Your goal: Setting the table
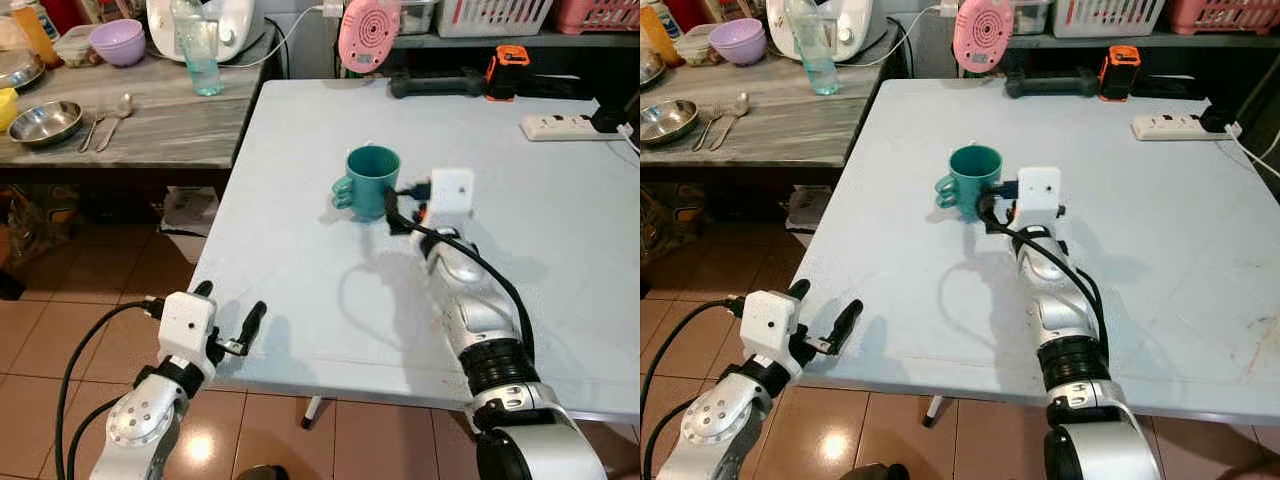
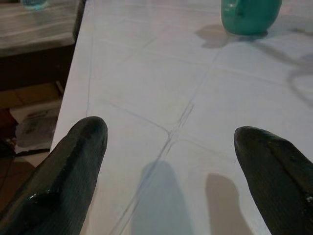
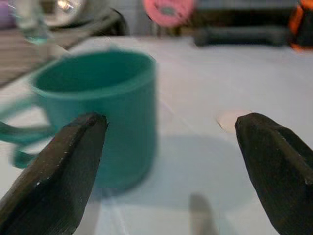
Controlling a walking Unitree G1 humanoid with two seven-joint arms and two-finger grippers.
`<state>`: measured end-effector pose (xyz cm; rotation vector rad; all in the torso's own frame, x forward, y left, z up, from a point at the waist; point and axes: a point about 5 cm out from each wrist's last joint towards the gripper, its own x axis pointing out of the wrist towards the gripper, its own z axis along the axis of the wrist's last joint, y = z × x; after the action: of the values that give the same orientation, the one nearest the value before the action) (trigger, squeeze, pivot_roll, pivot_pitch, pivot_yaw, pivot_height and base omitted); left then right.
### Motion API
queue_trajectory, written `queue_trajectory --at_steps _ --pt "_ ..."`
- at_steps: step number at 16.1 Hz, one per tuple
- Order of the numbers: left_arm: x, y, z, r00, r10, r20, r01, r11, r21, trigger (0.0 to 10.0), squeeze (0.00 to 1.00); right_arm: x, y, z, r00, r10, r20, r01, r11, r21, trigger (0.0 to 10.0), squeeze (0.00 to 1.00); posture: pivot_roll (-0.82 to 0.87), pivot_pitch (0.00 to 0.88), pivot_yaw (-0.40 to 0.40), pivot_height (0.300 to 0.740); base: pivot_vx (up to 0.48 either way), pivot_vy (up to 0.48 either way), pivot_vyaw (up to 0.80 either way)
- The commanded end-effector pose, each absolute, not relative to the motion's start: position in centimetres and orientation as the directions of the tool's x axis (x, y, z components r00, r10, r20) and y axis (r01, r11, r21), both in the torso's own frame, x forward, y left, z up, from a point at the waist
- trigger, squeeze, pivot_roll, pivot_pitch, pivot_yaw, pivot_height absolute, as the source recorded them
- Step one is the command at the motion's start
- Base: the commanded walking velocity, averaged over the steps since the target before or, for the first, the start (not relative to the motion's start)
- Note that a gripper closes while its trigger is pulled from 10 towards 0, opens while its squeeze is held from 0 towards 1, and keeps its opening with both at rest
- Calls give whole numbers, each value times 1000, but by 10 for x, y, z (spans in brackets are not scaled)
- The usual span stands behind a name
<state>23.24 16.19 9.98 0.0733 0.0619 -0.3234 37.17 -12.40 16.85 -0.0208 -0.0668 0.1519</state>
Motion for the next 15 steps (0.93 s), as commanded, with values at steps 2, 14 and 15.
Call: queue_trajectory --at_steps 2,14,15 --pt "236 161 96 953 -294 -77 299 952 64 10000 0 374 -108 194 954 267 137 -259 963 -72 10000 0 102 73 48 740 0 0 0" --pt "248 171 90 979 -188 -79 192 980 47 10000 0 346 -72 166 914 393 96 -395 919 -5 10000 0 114 13 0 740 0 0 -96" --pt "249 170 89 980 -185 -77 189 981 47 10000 0 342 -76 162 916 391 88 -392 920 -6 10000 0 112 8 -5 740 0 0 -719"
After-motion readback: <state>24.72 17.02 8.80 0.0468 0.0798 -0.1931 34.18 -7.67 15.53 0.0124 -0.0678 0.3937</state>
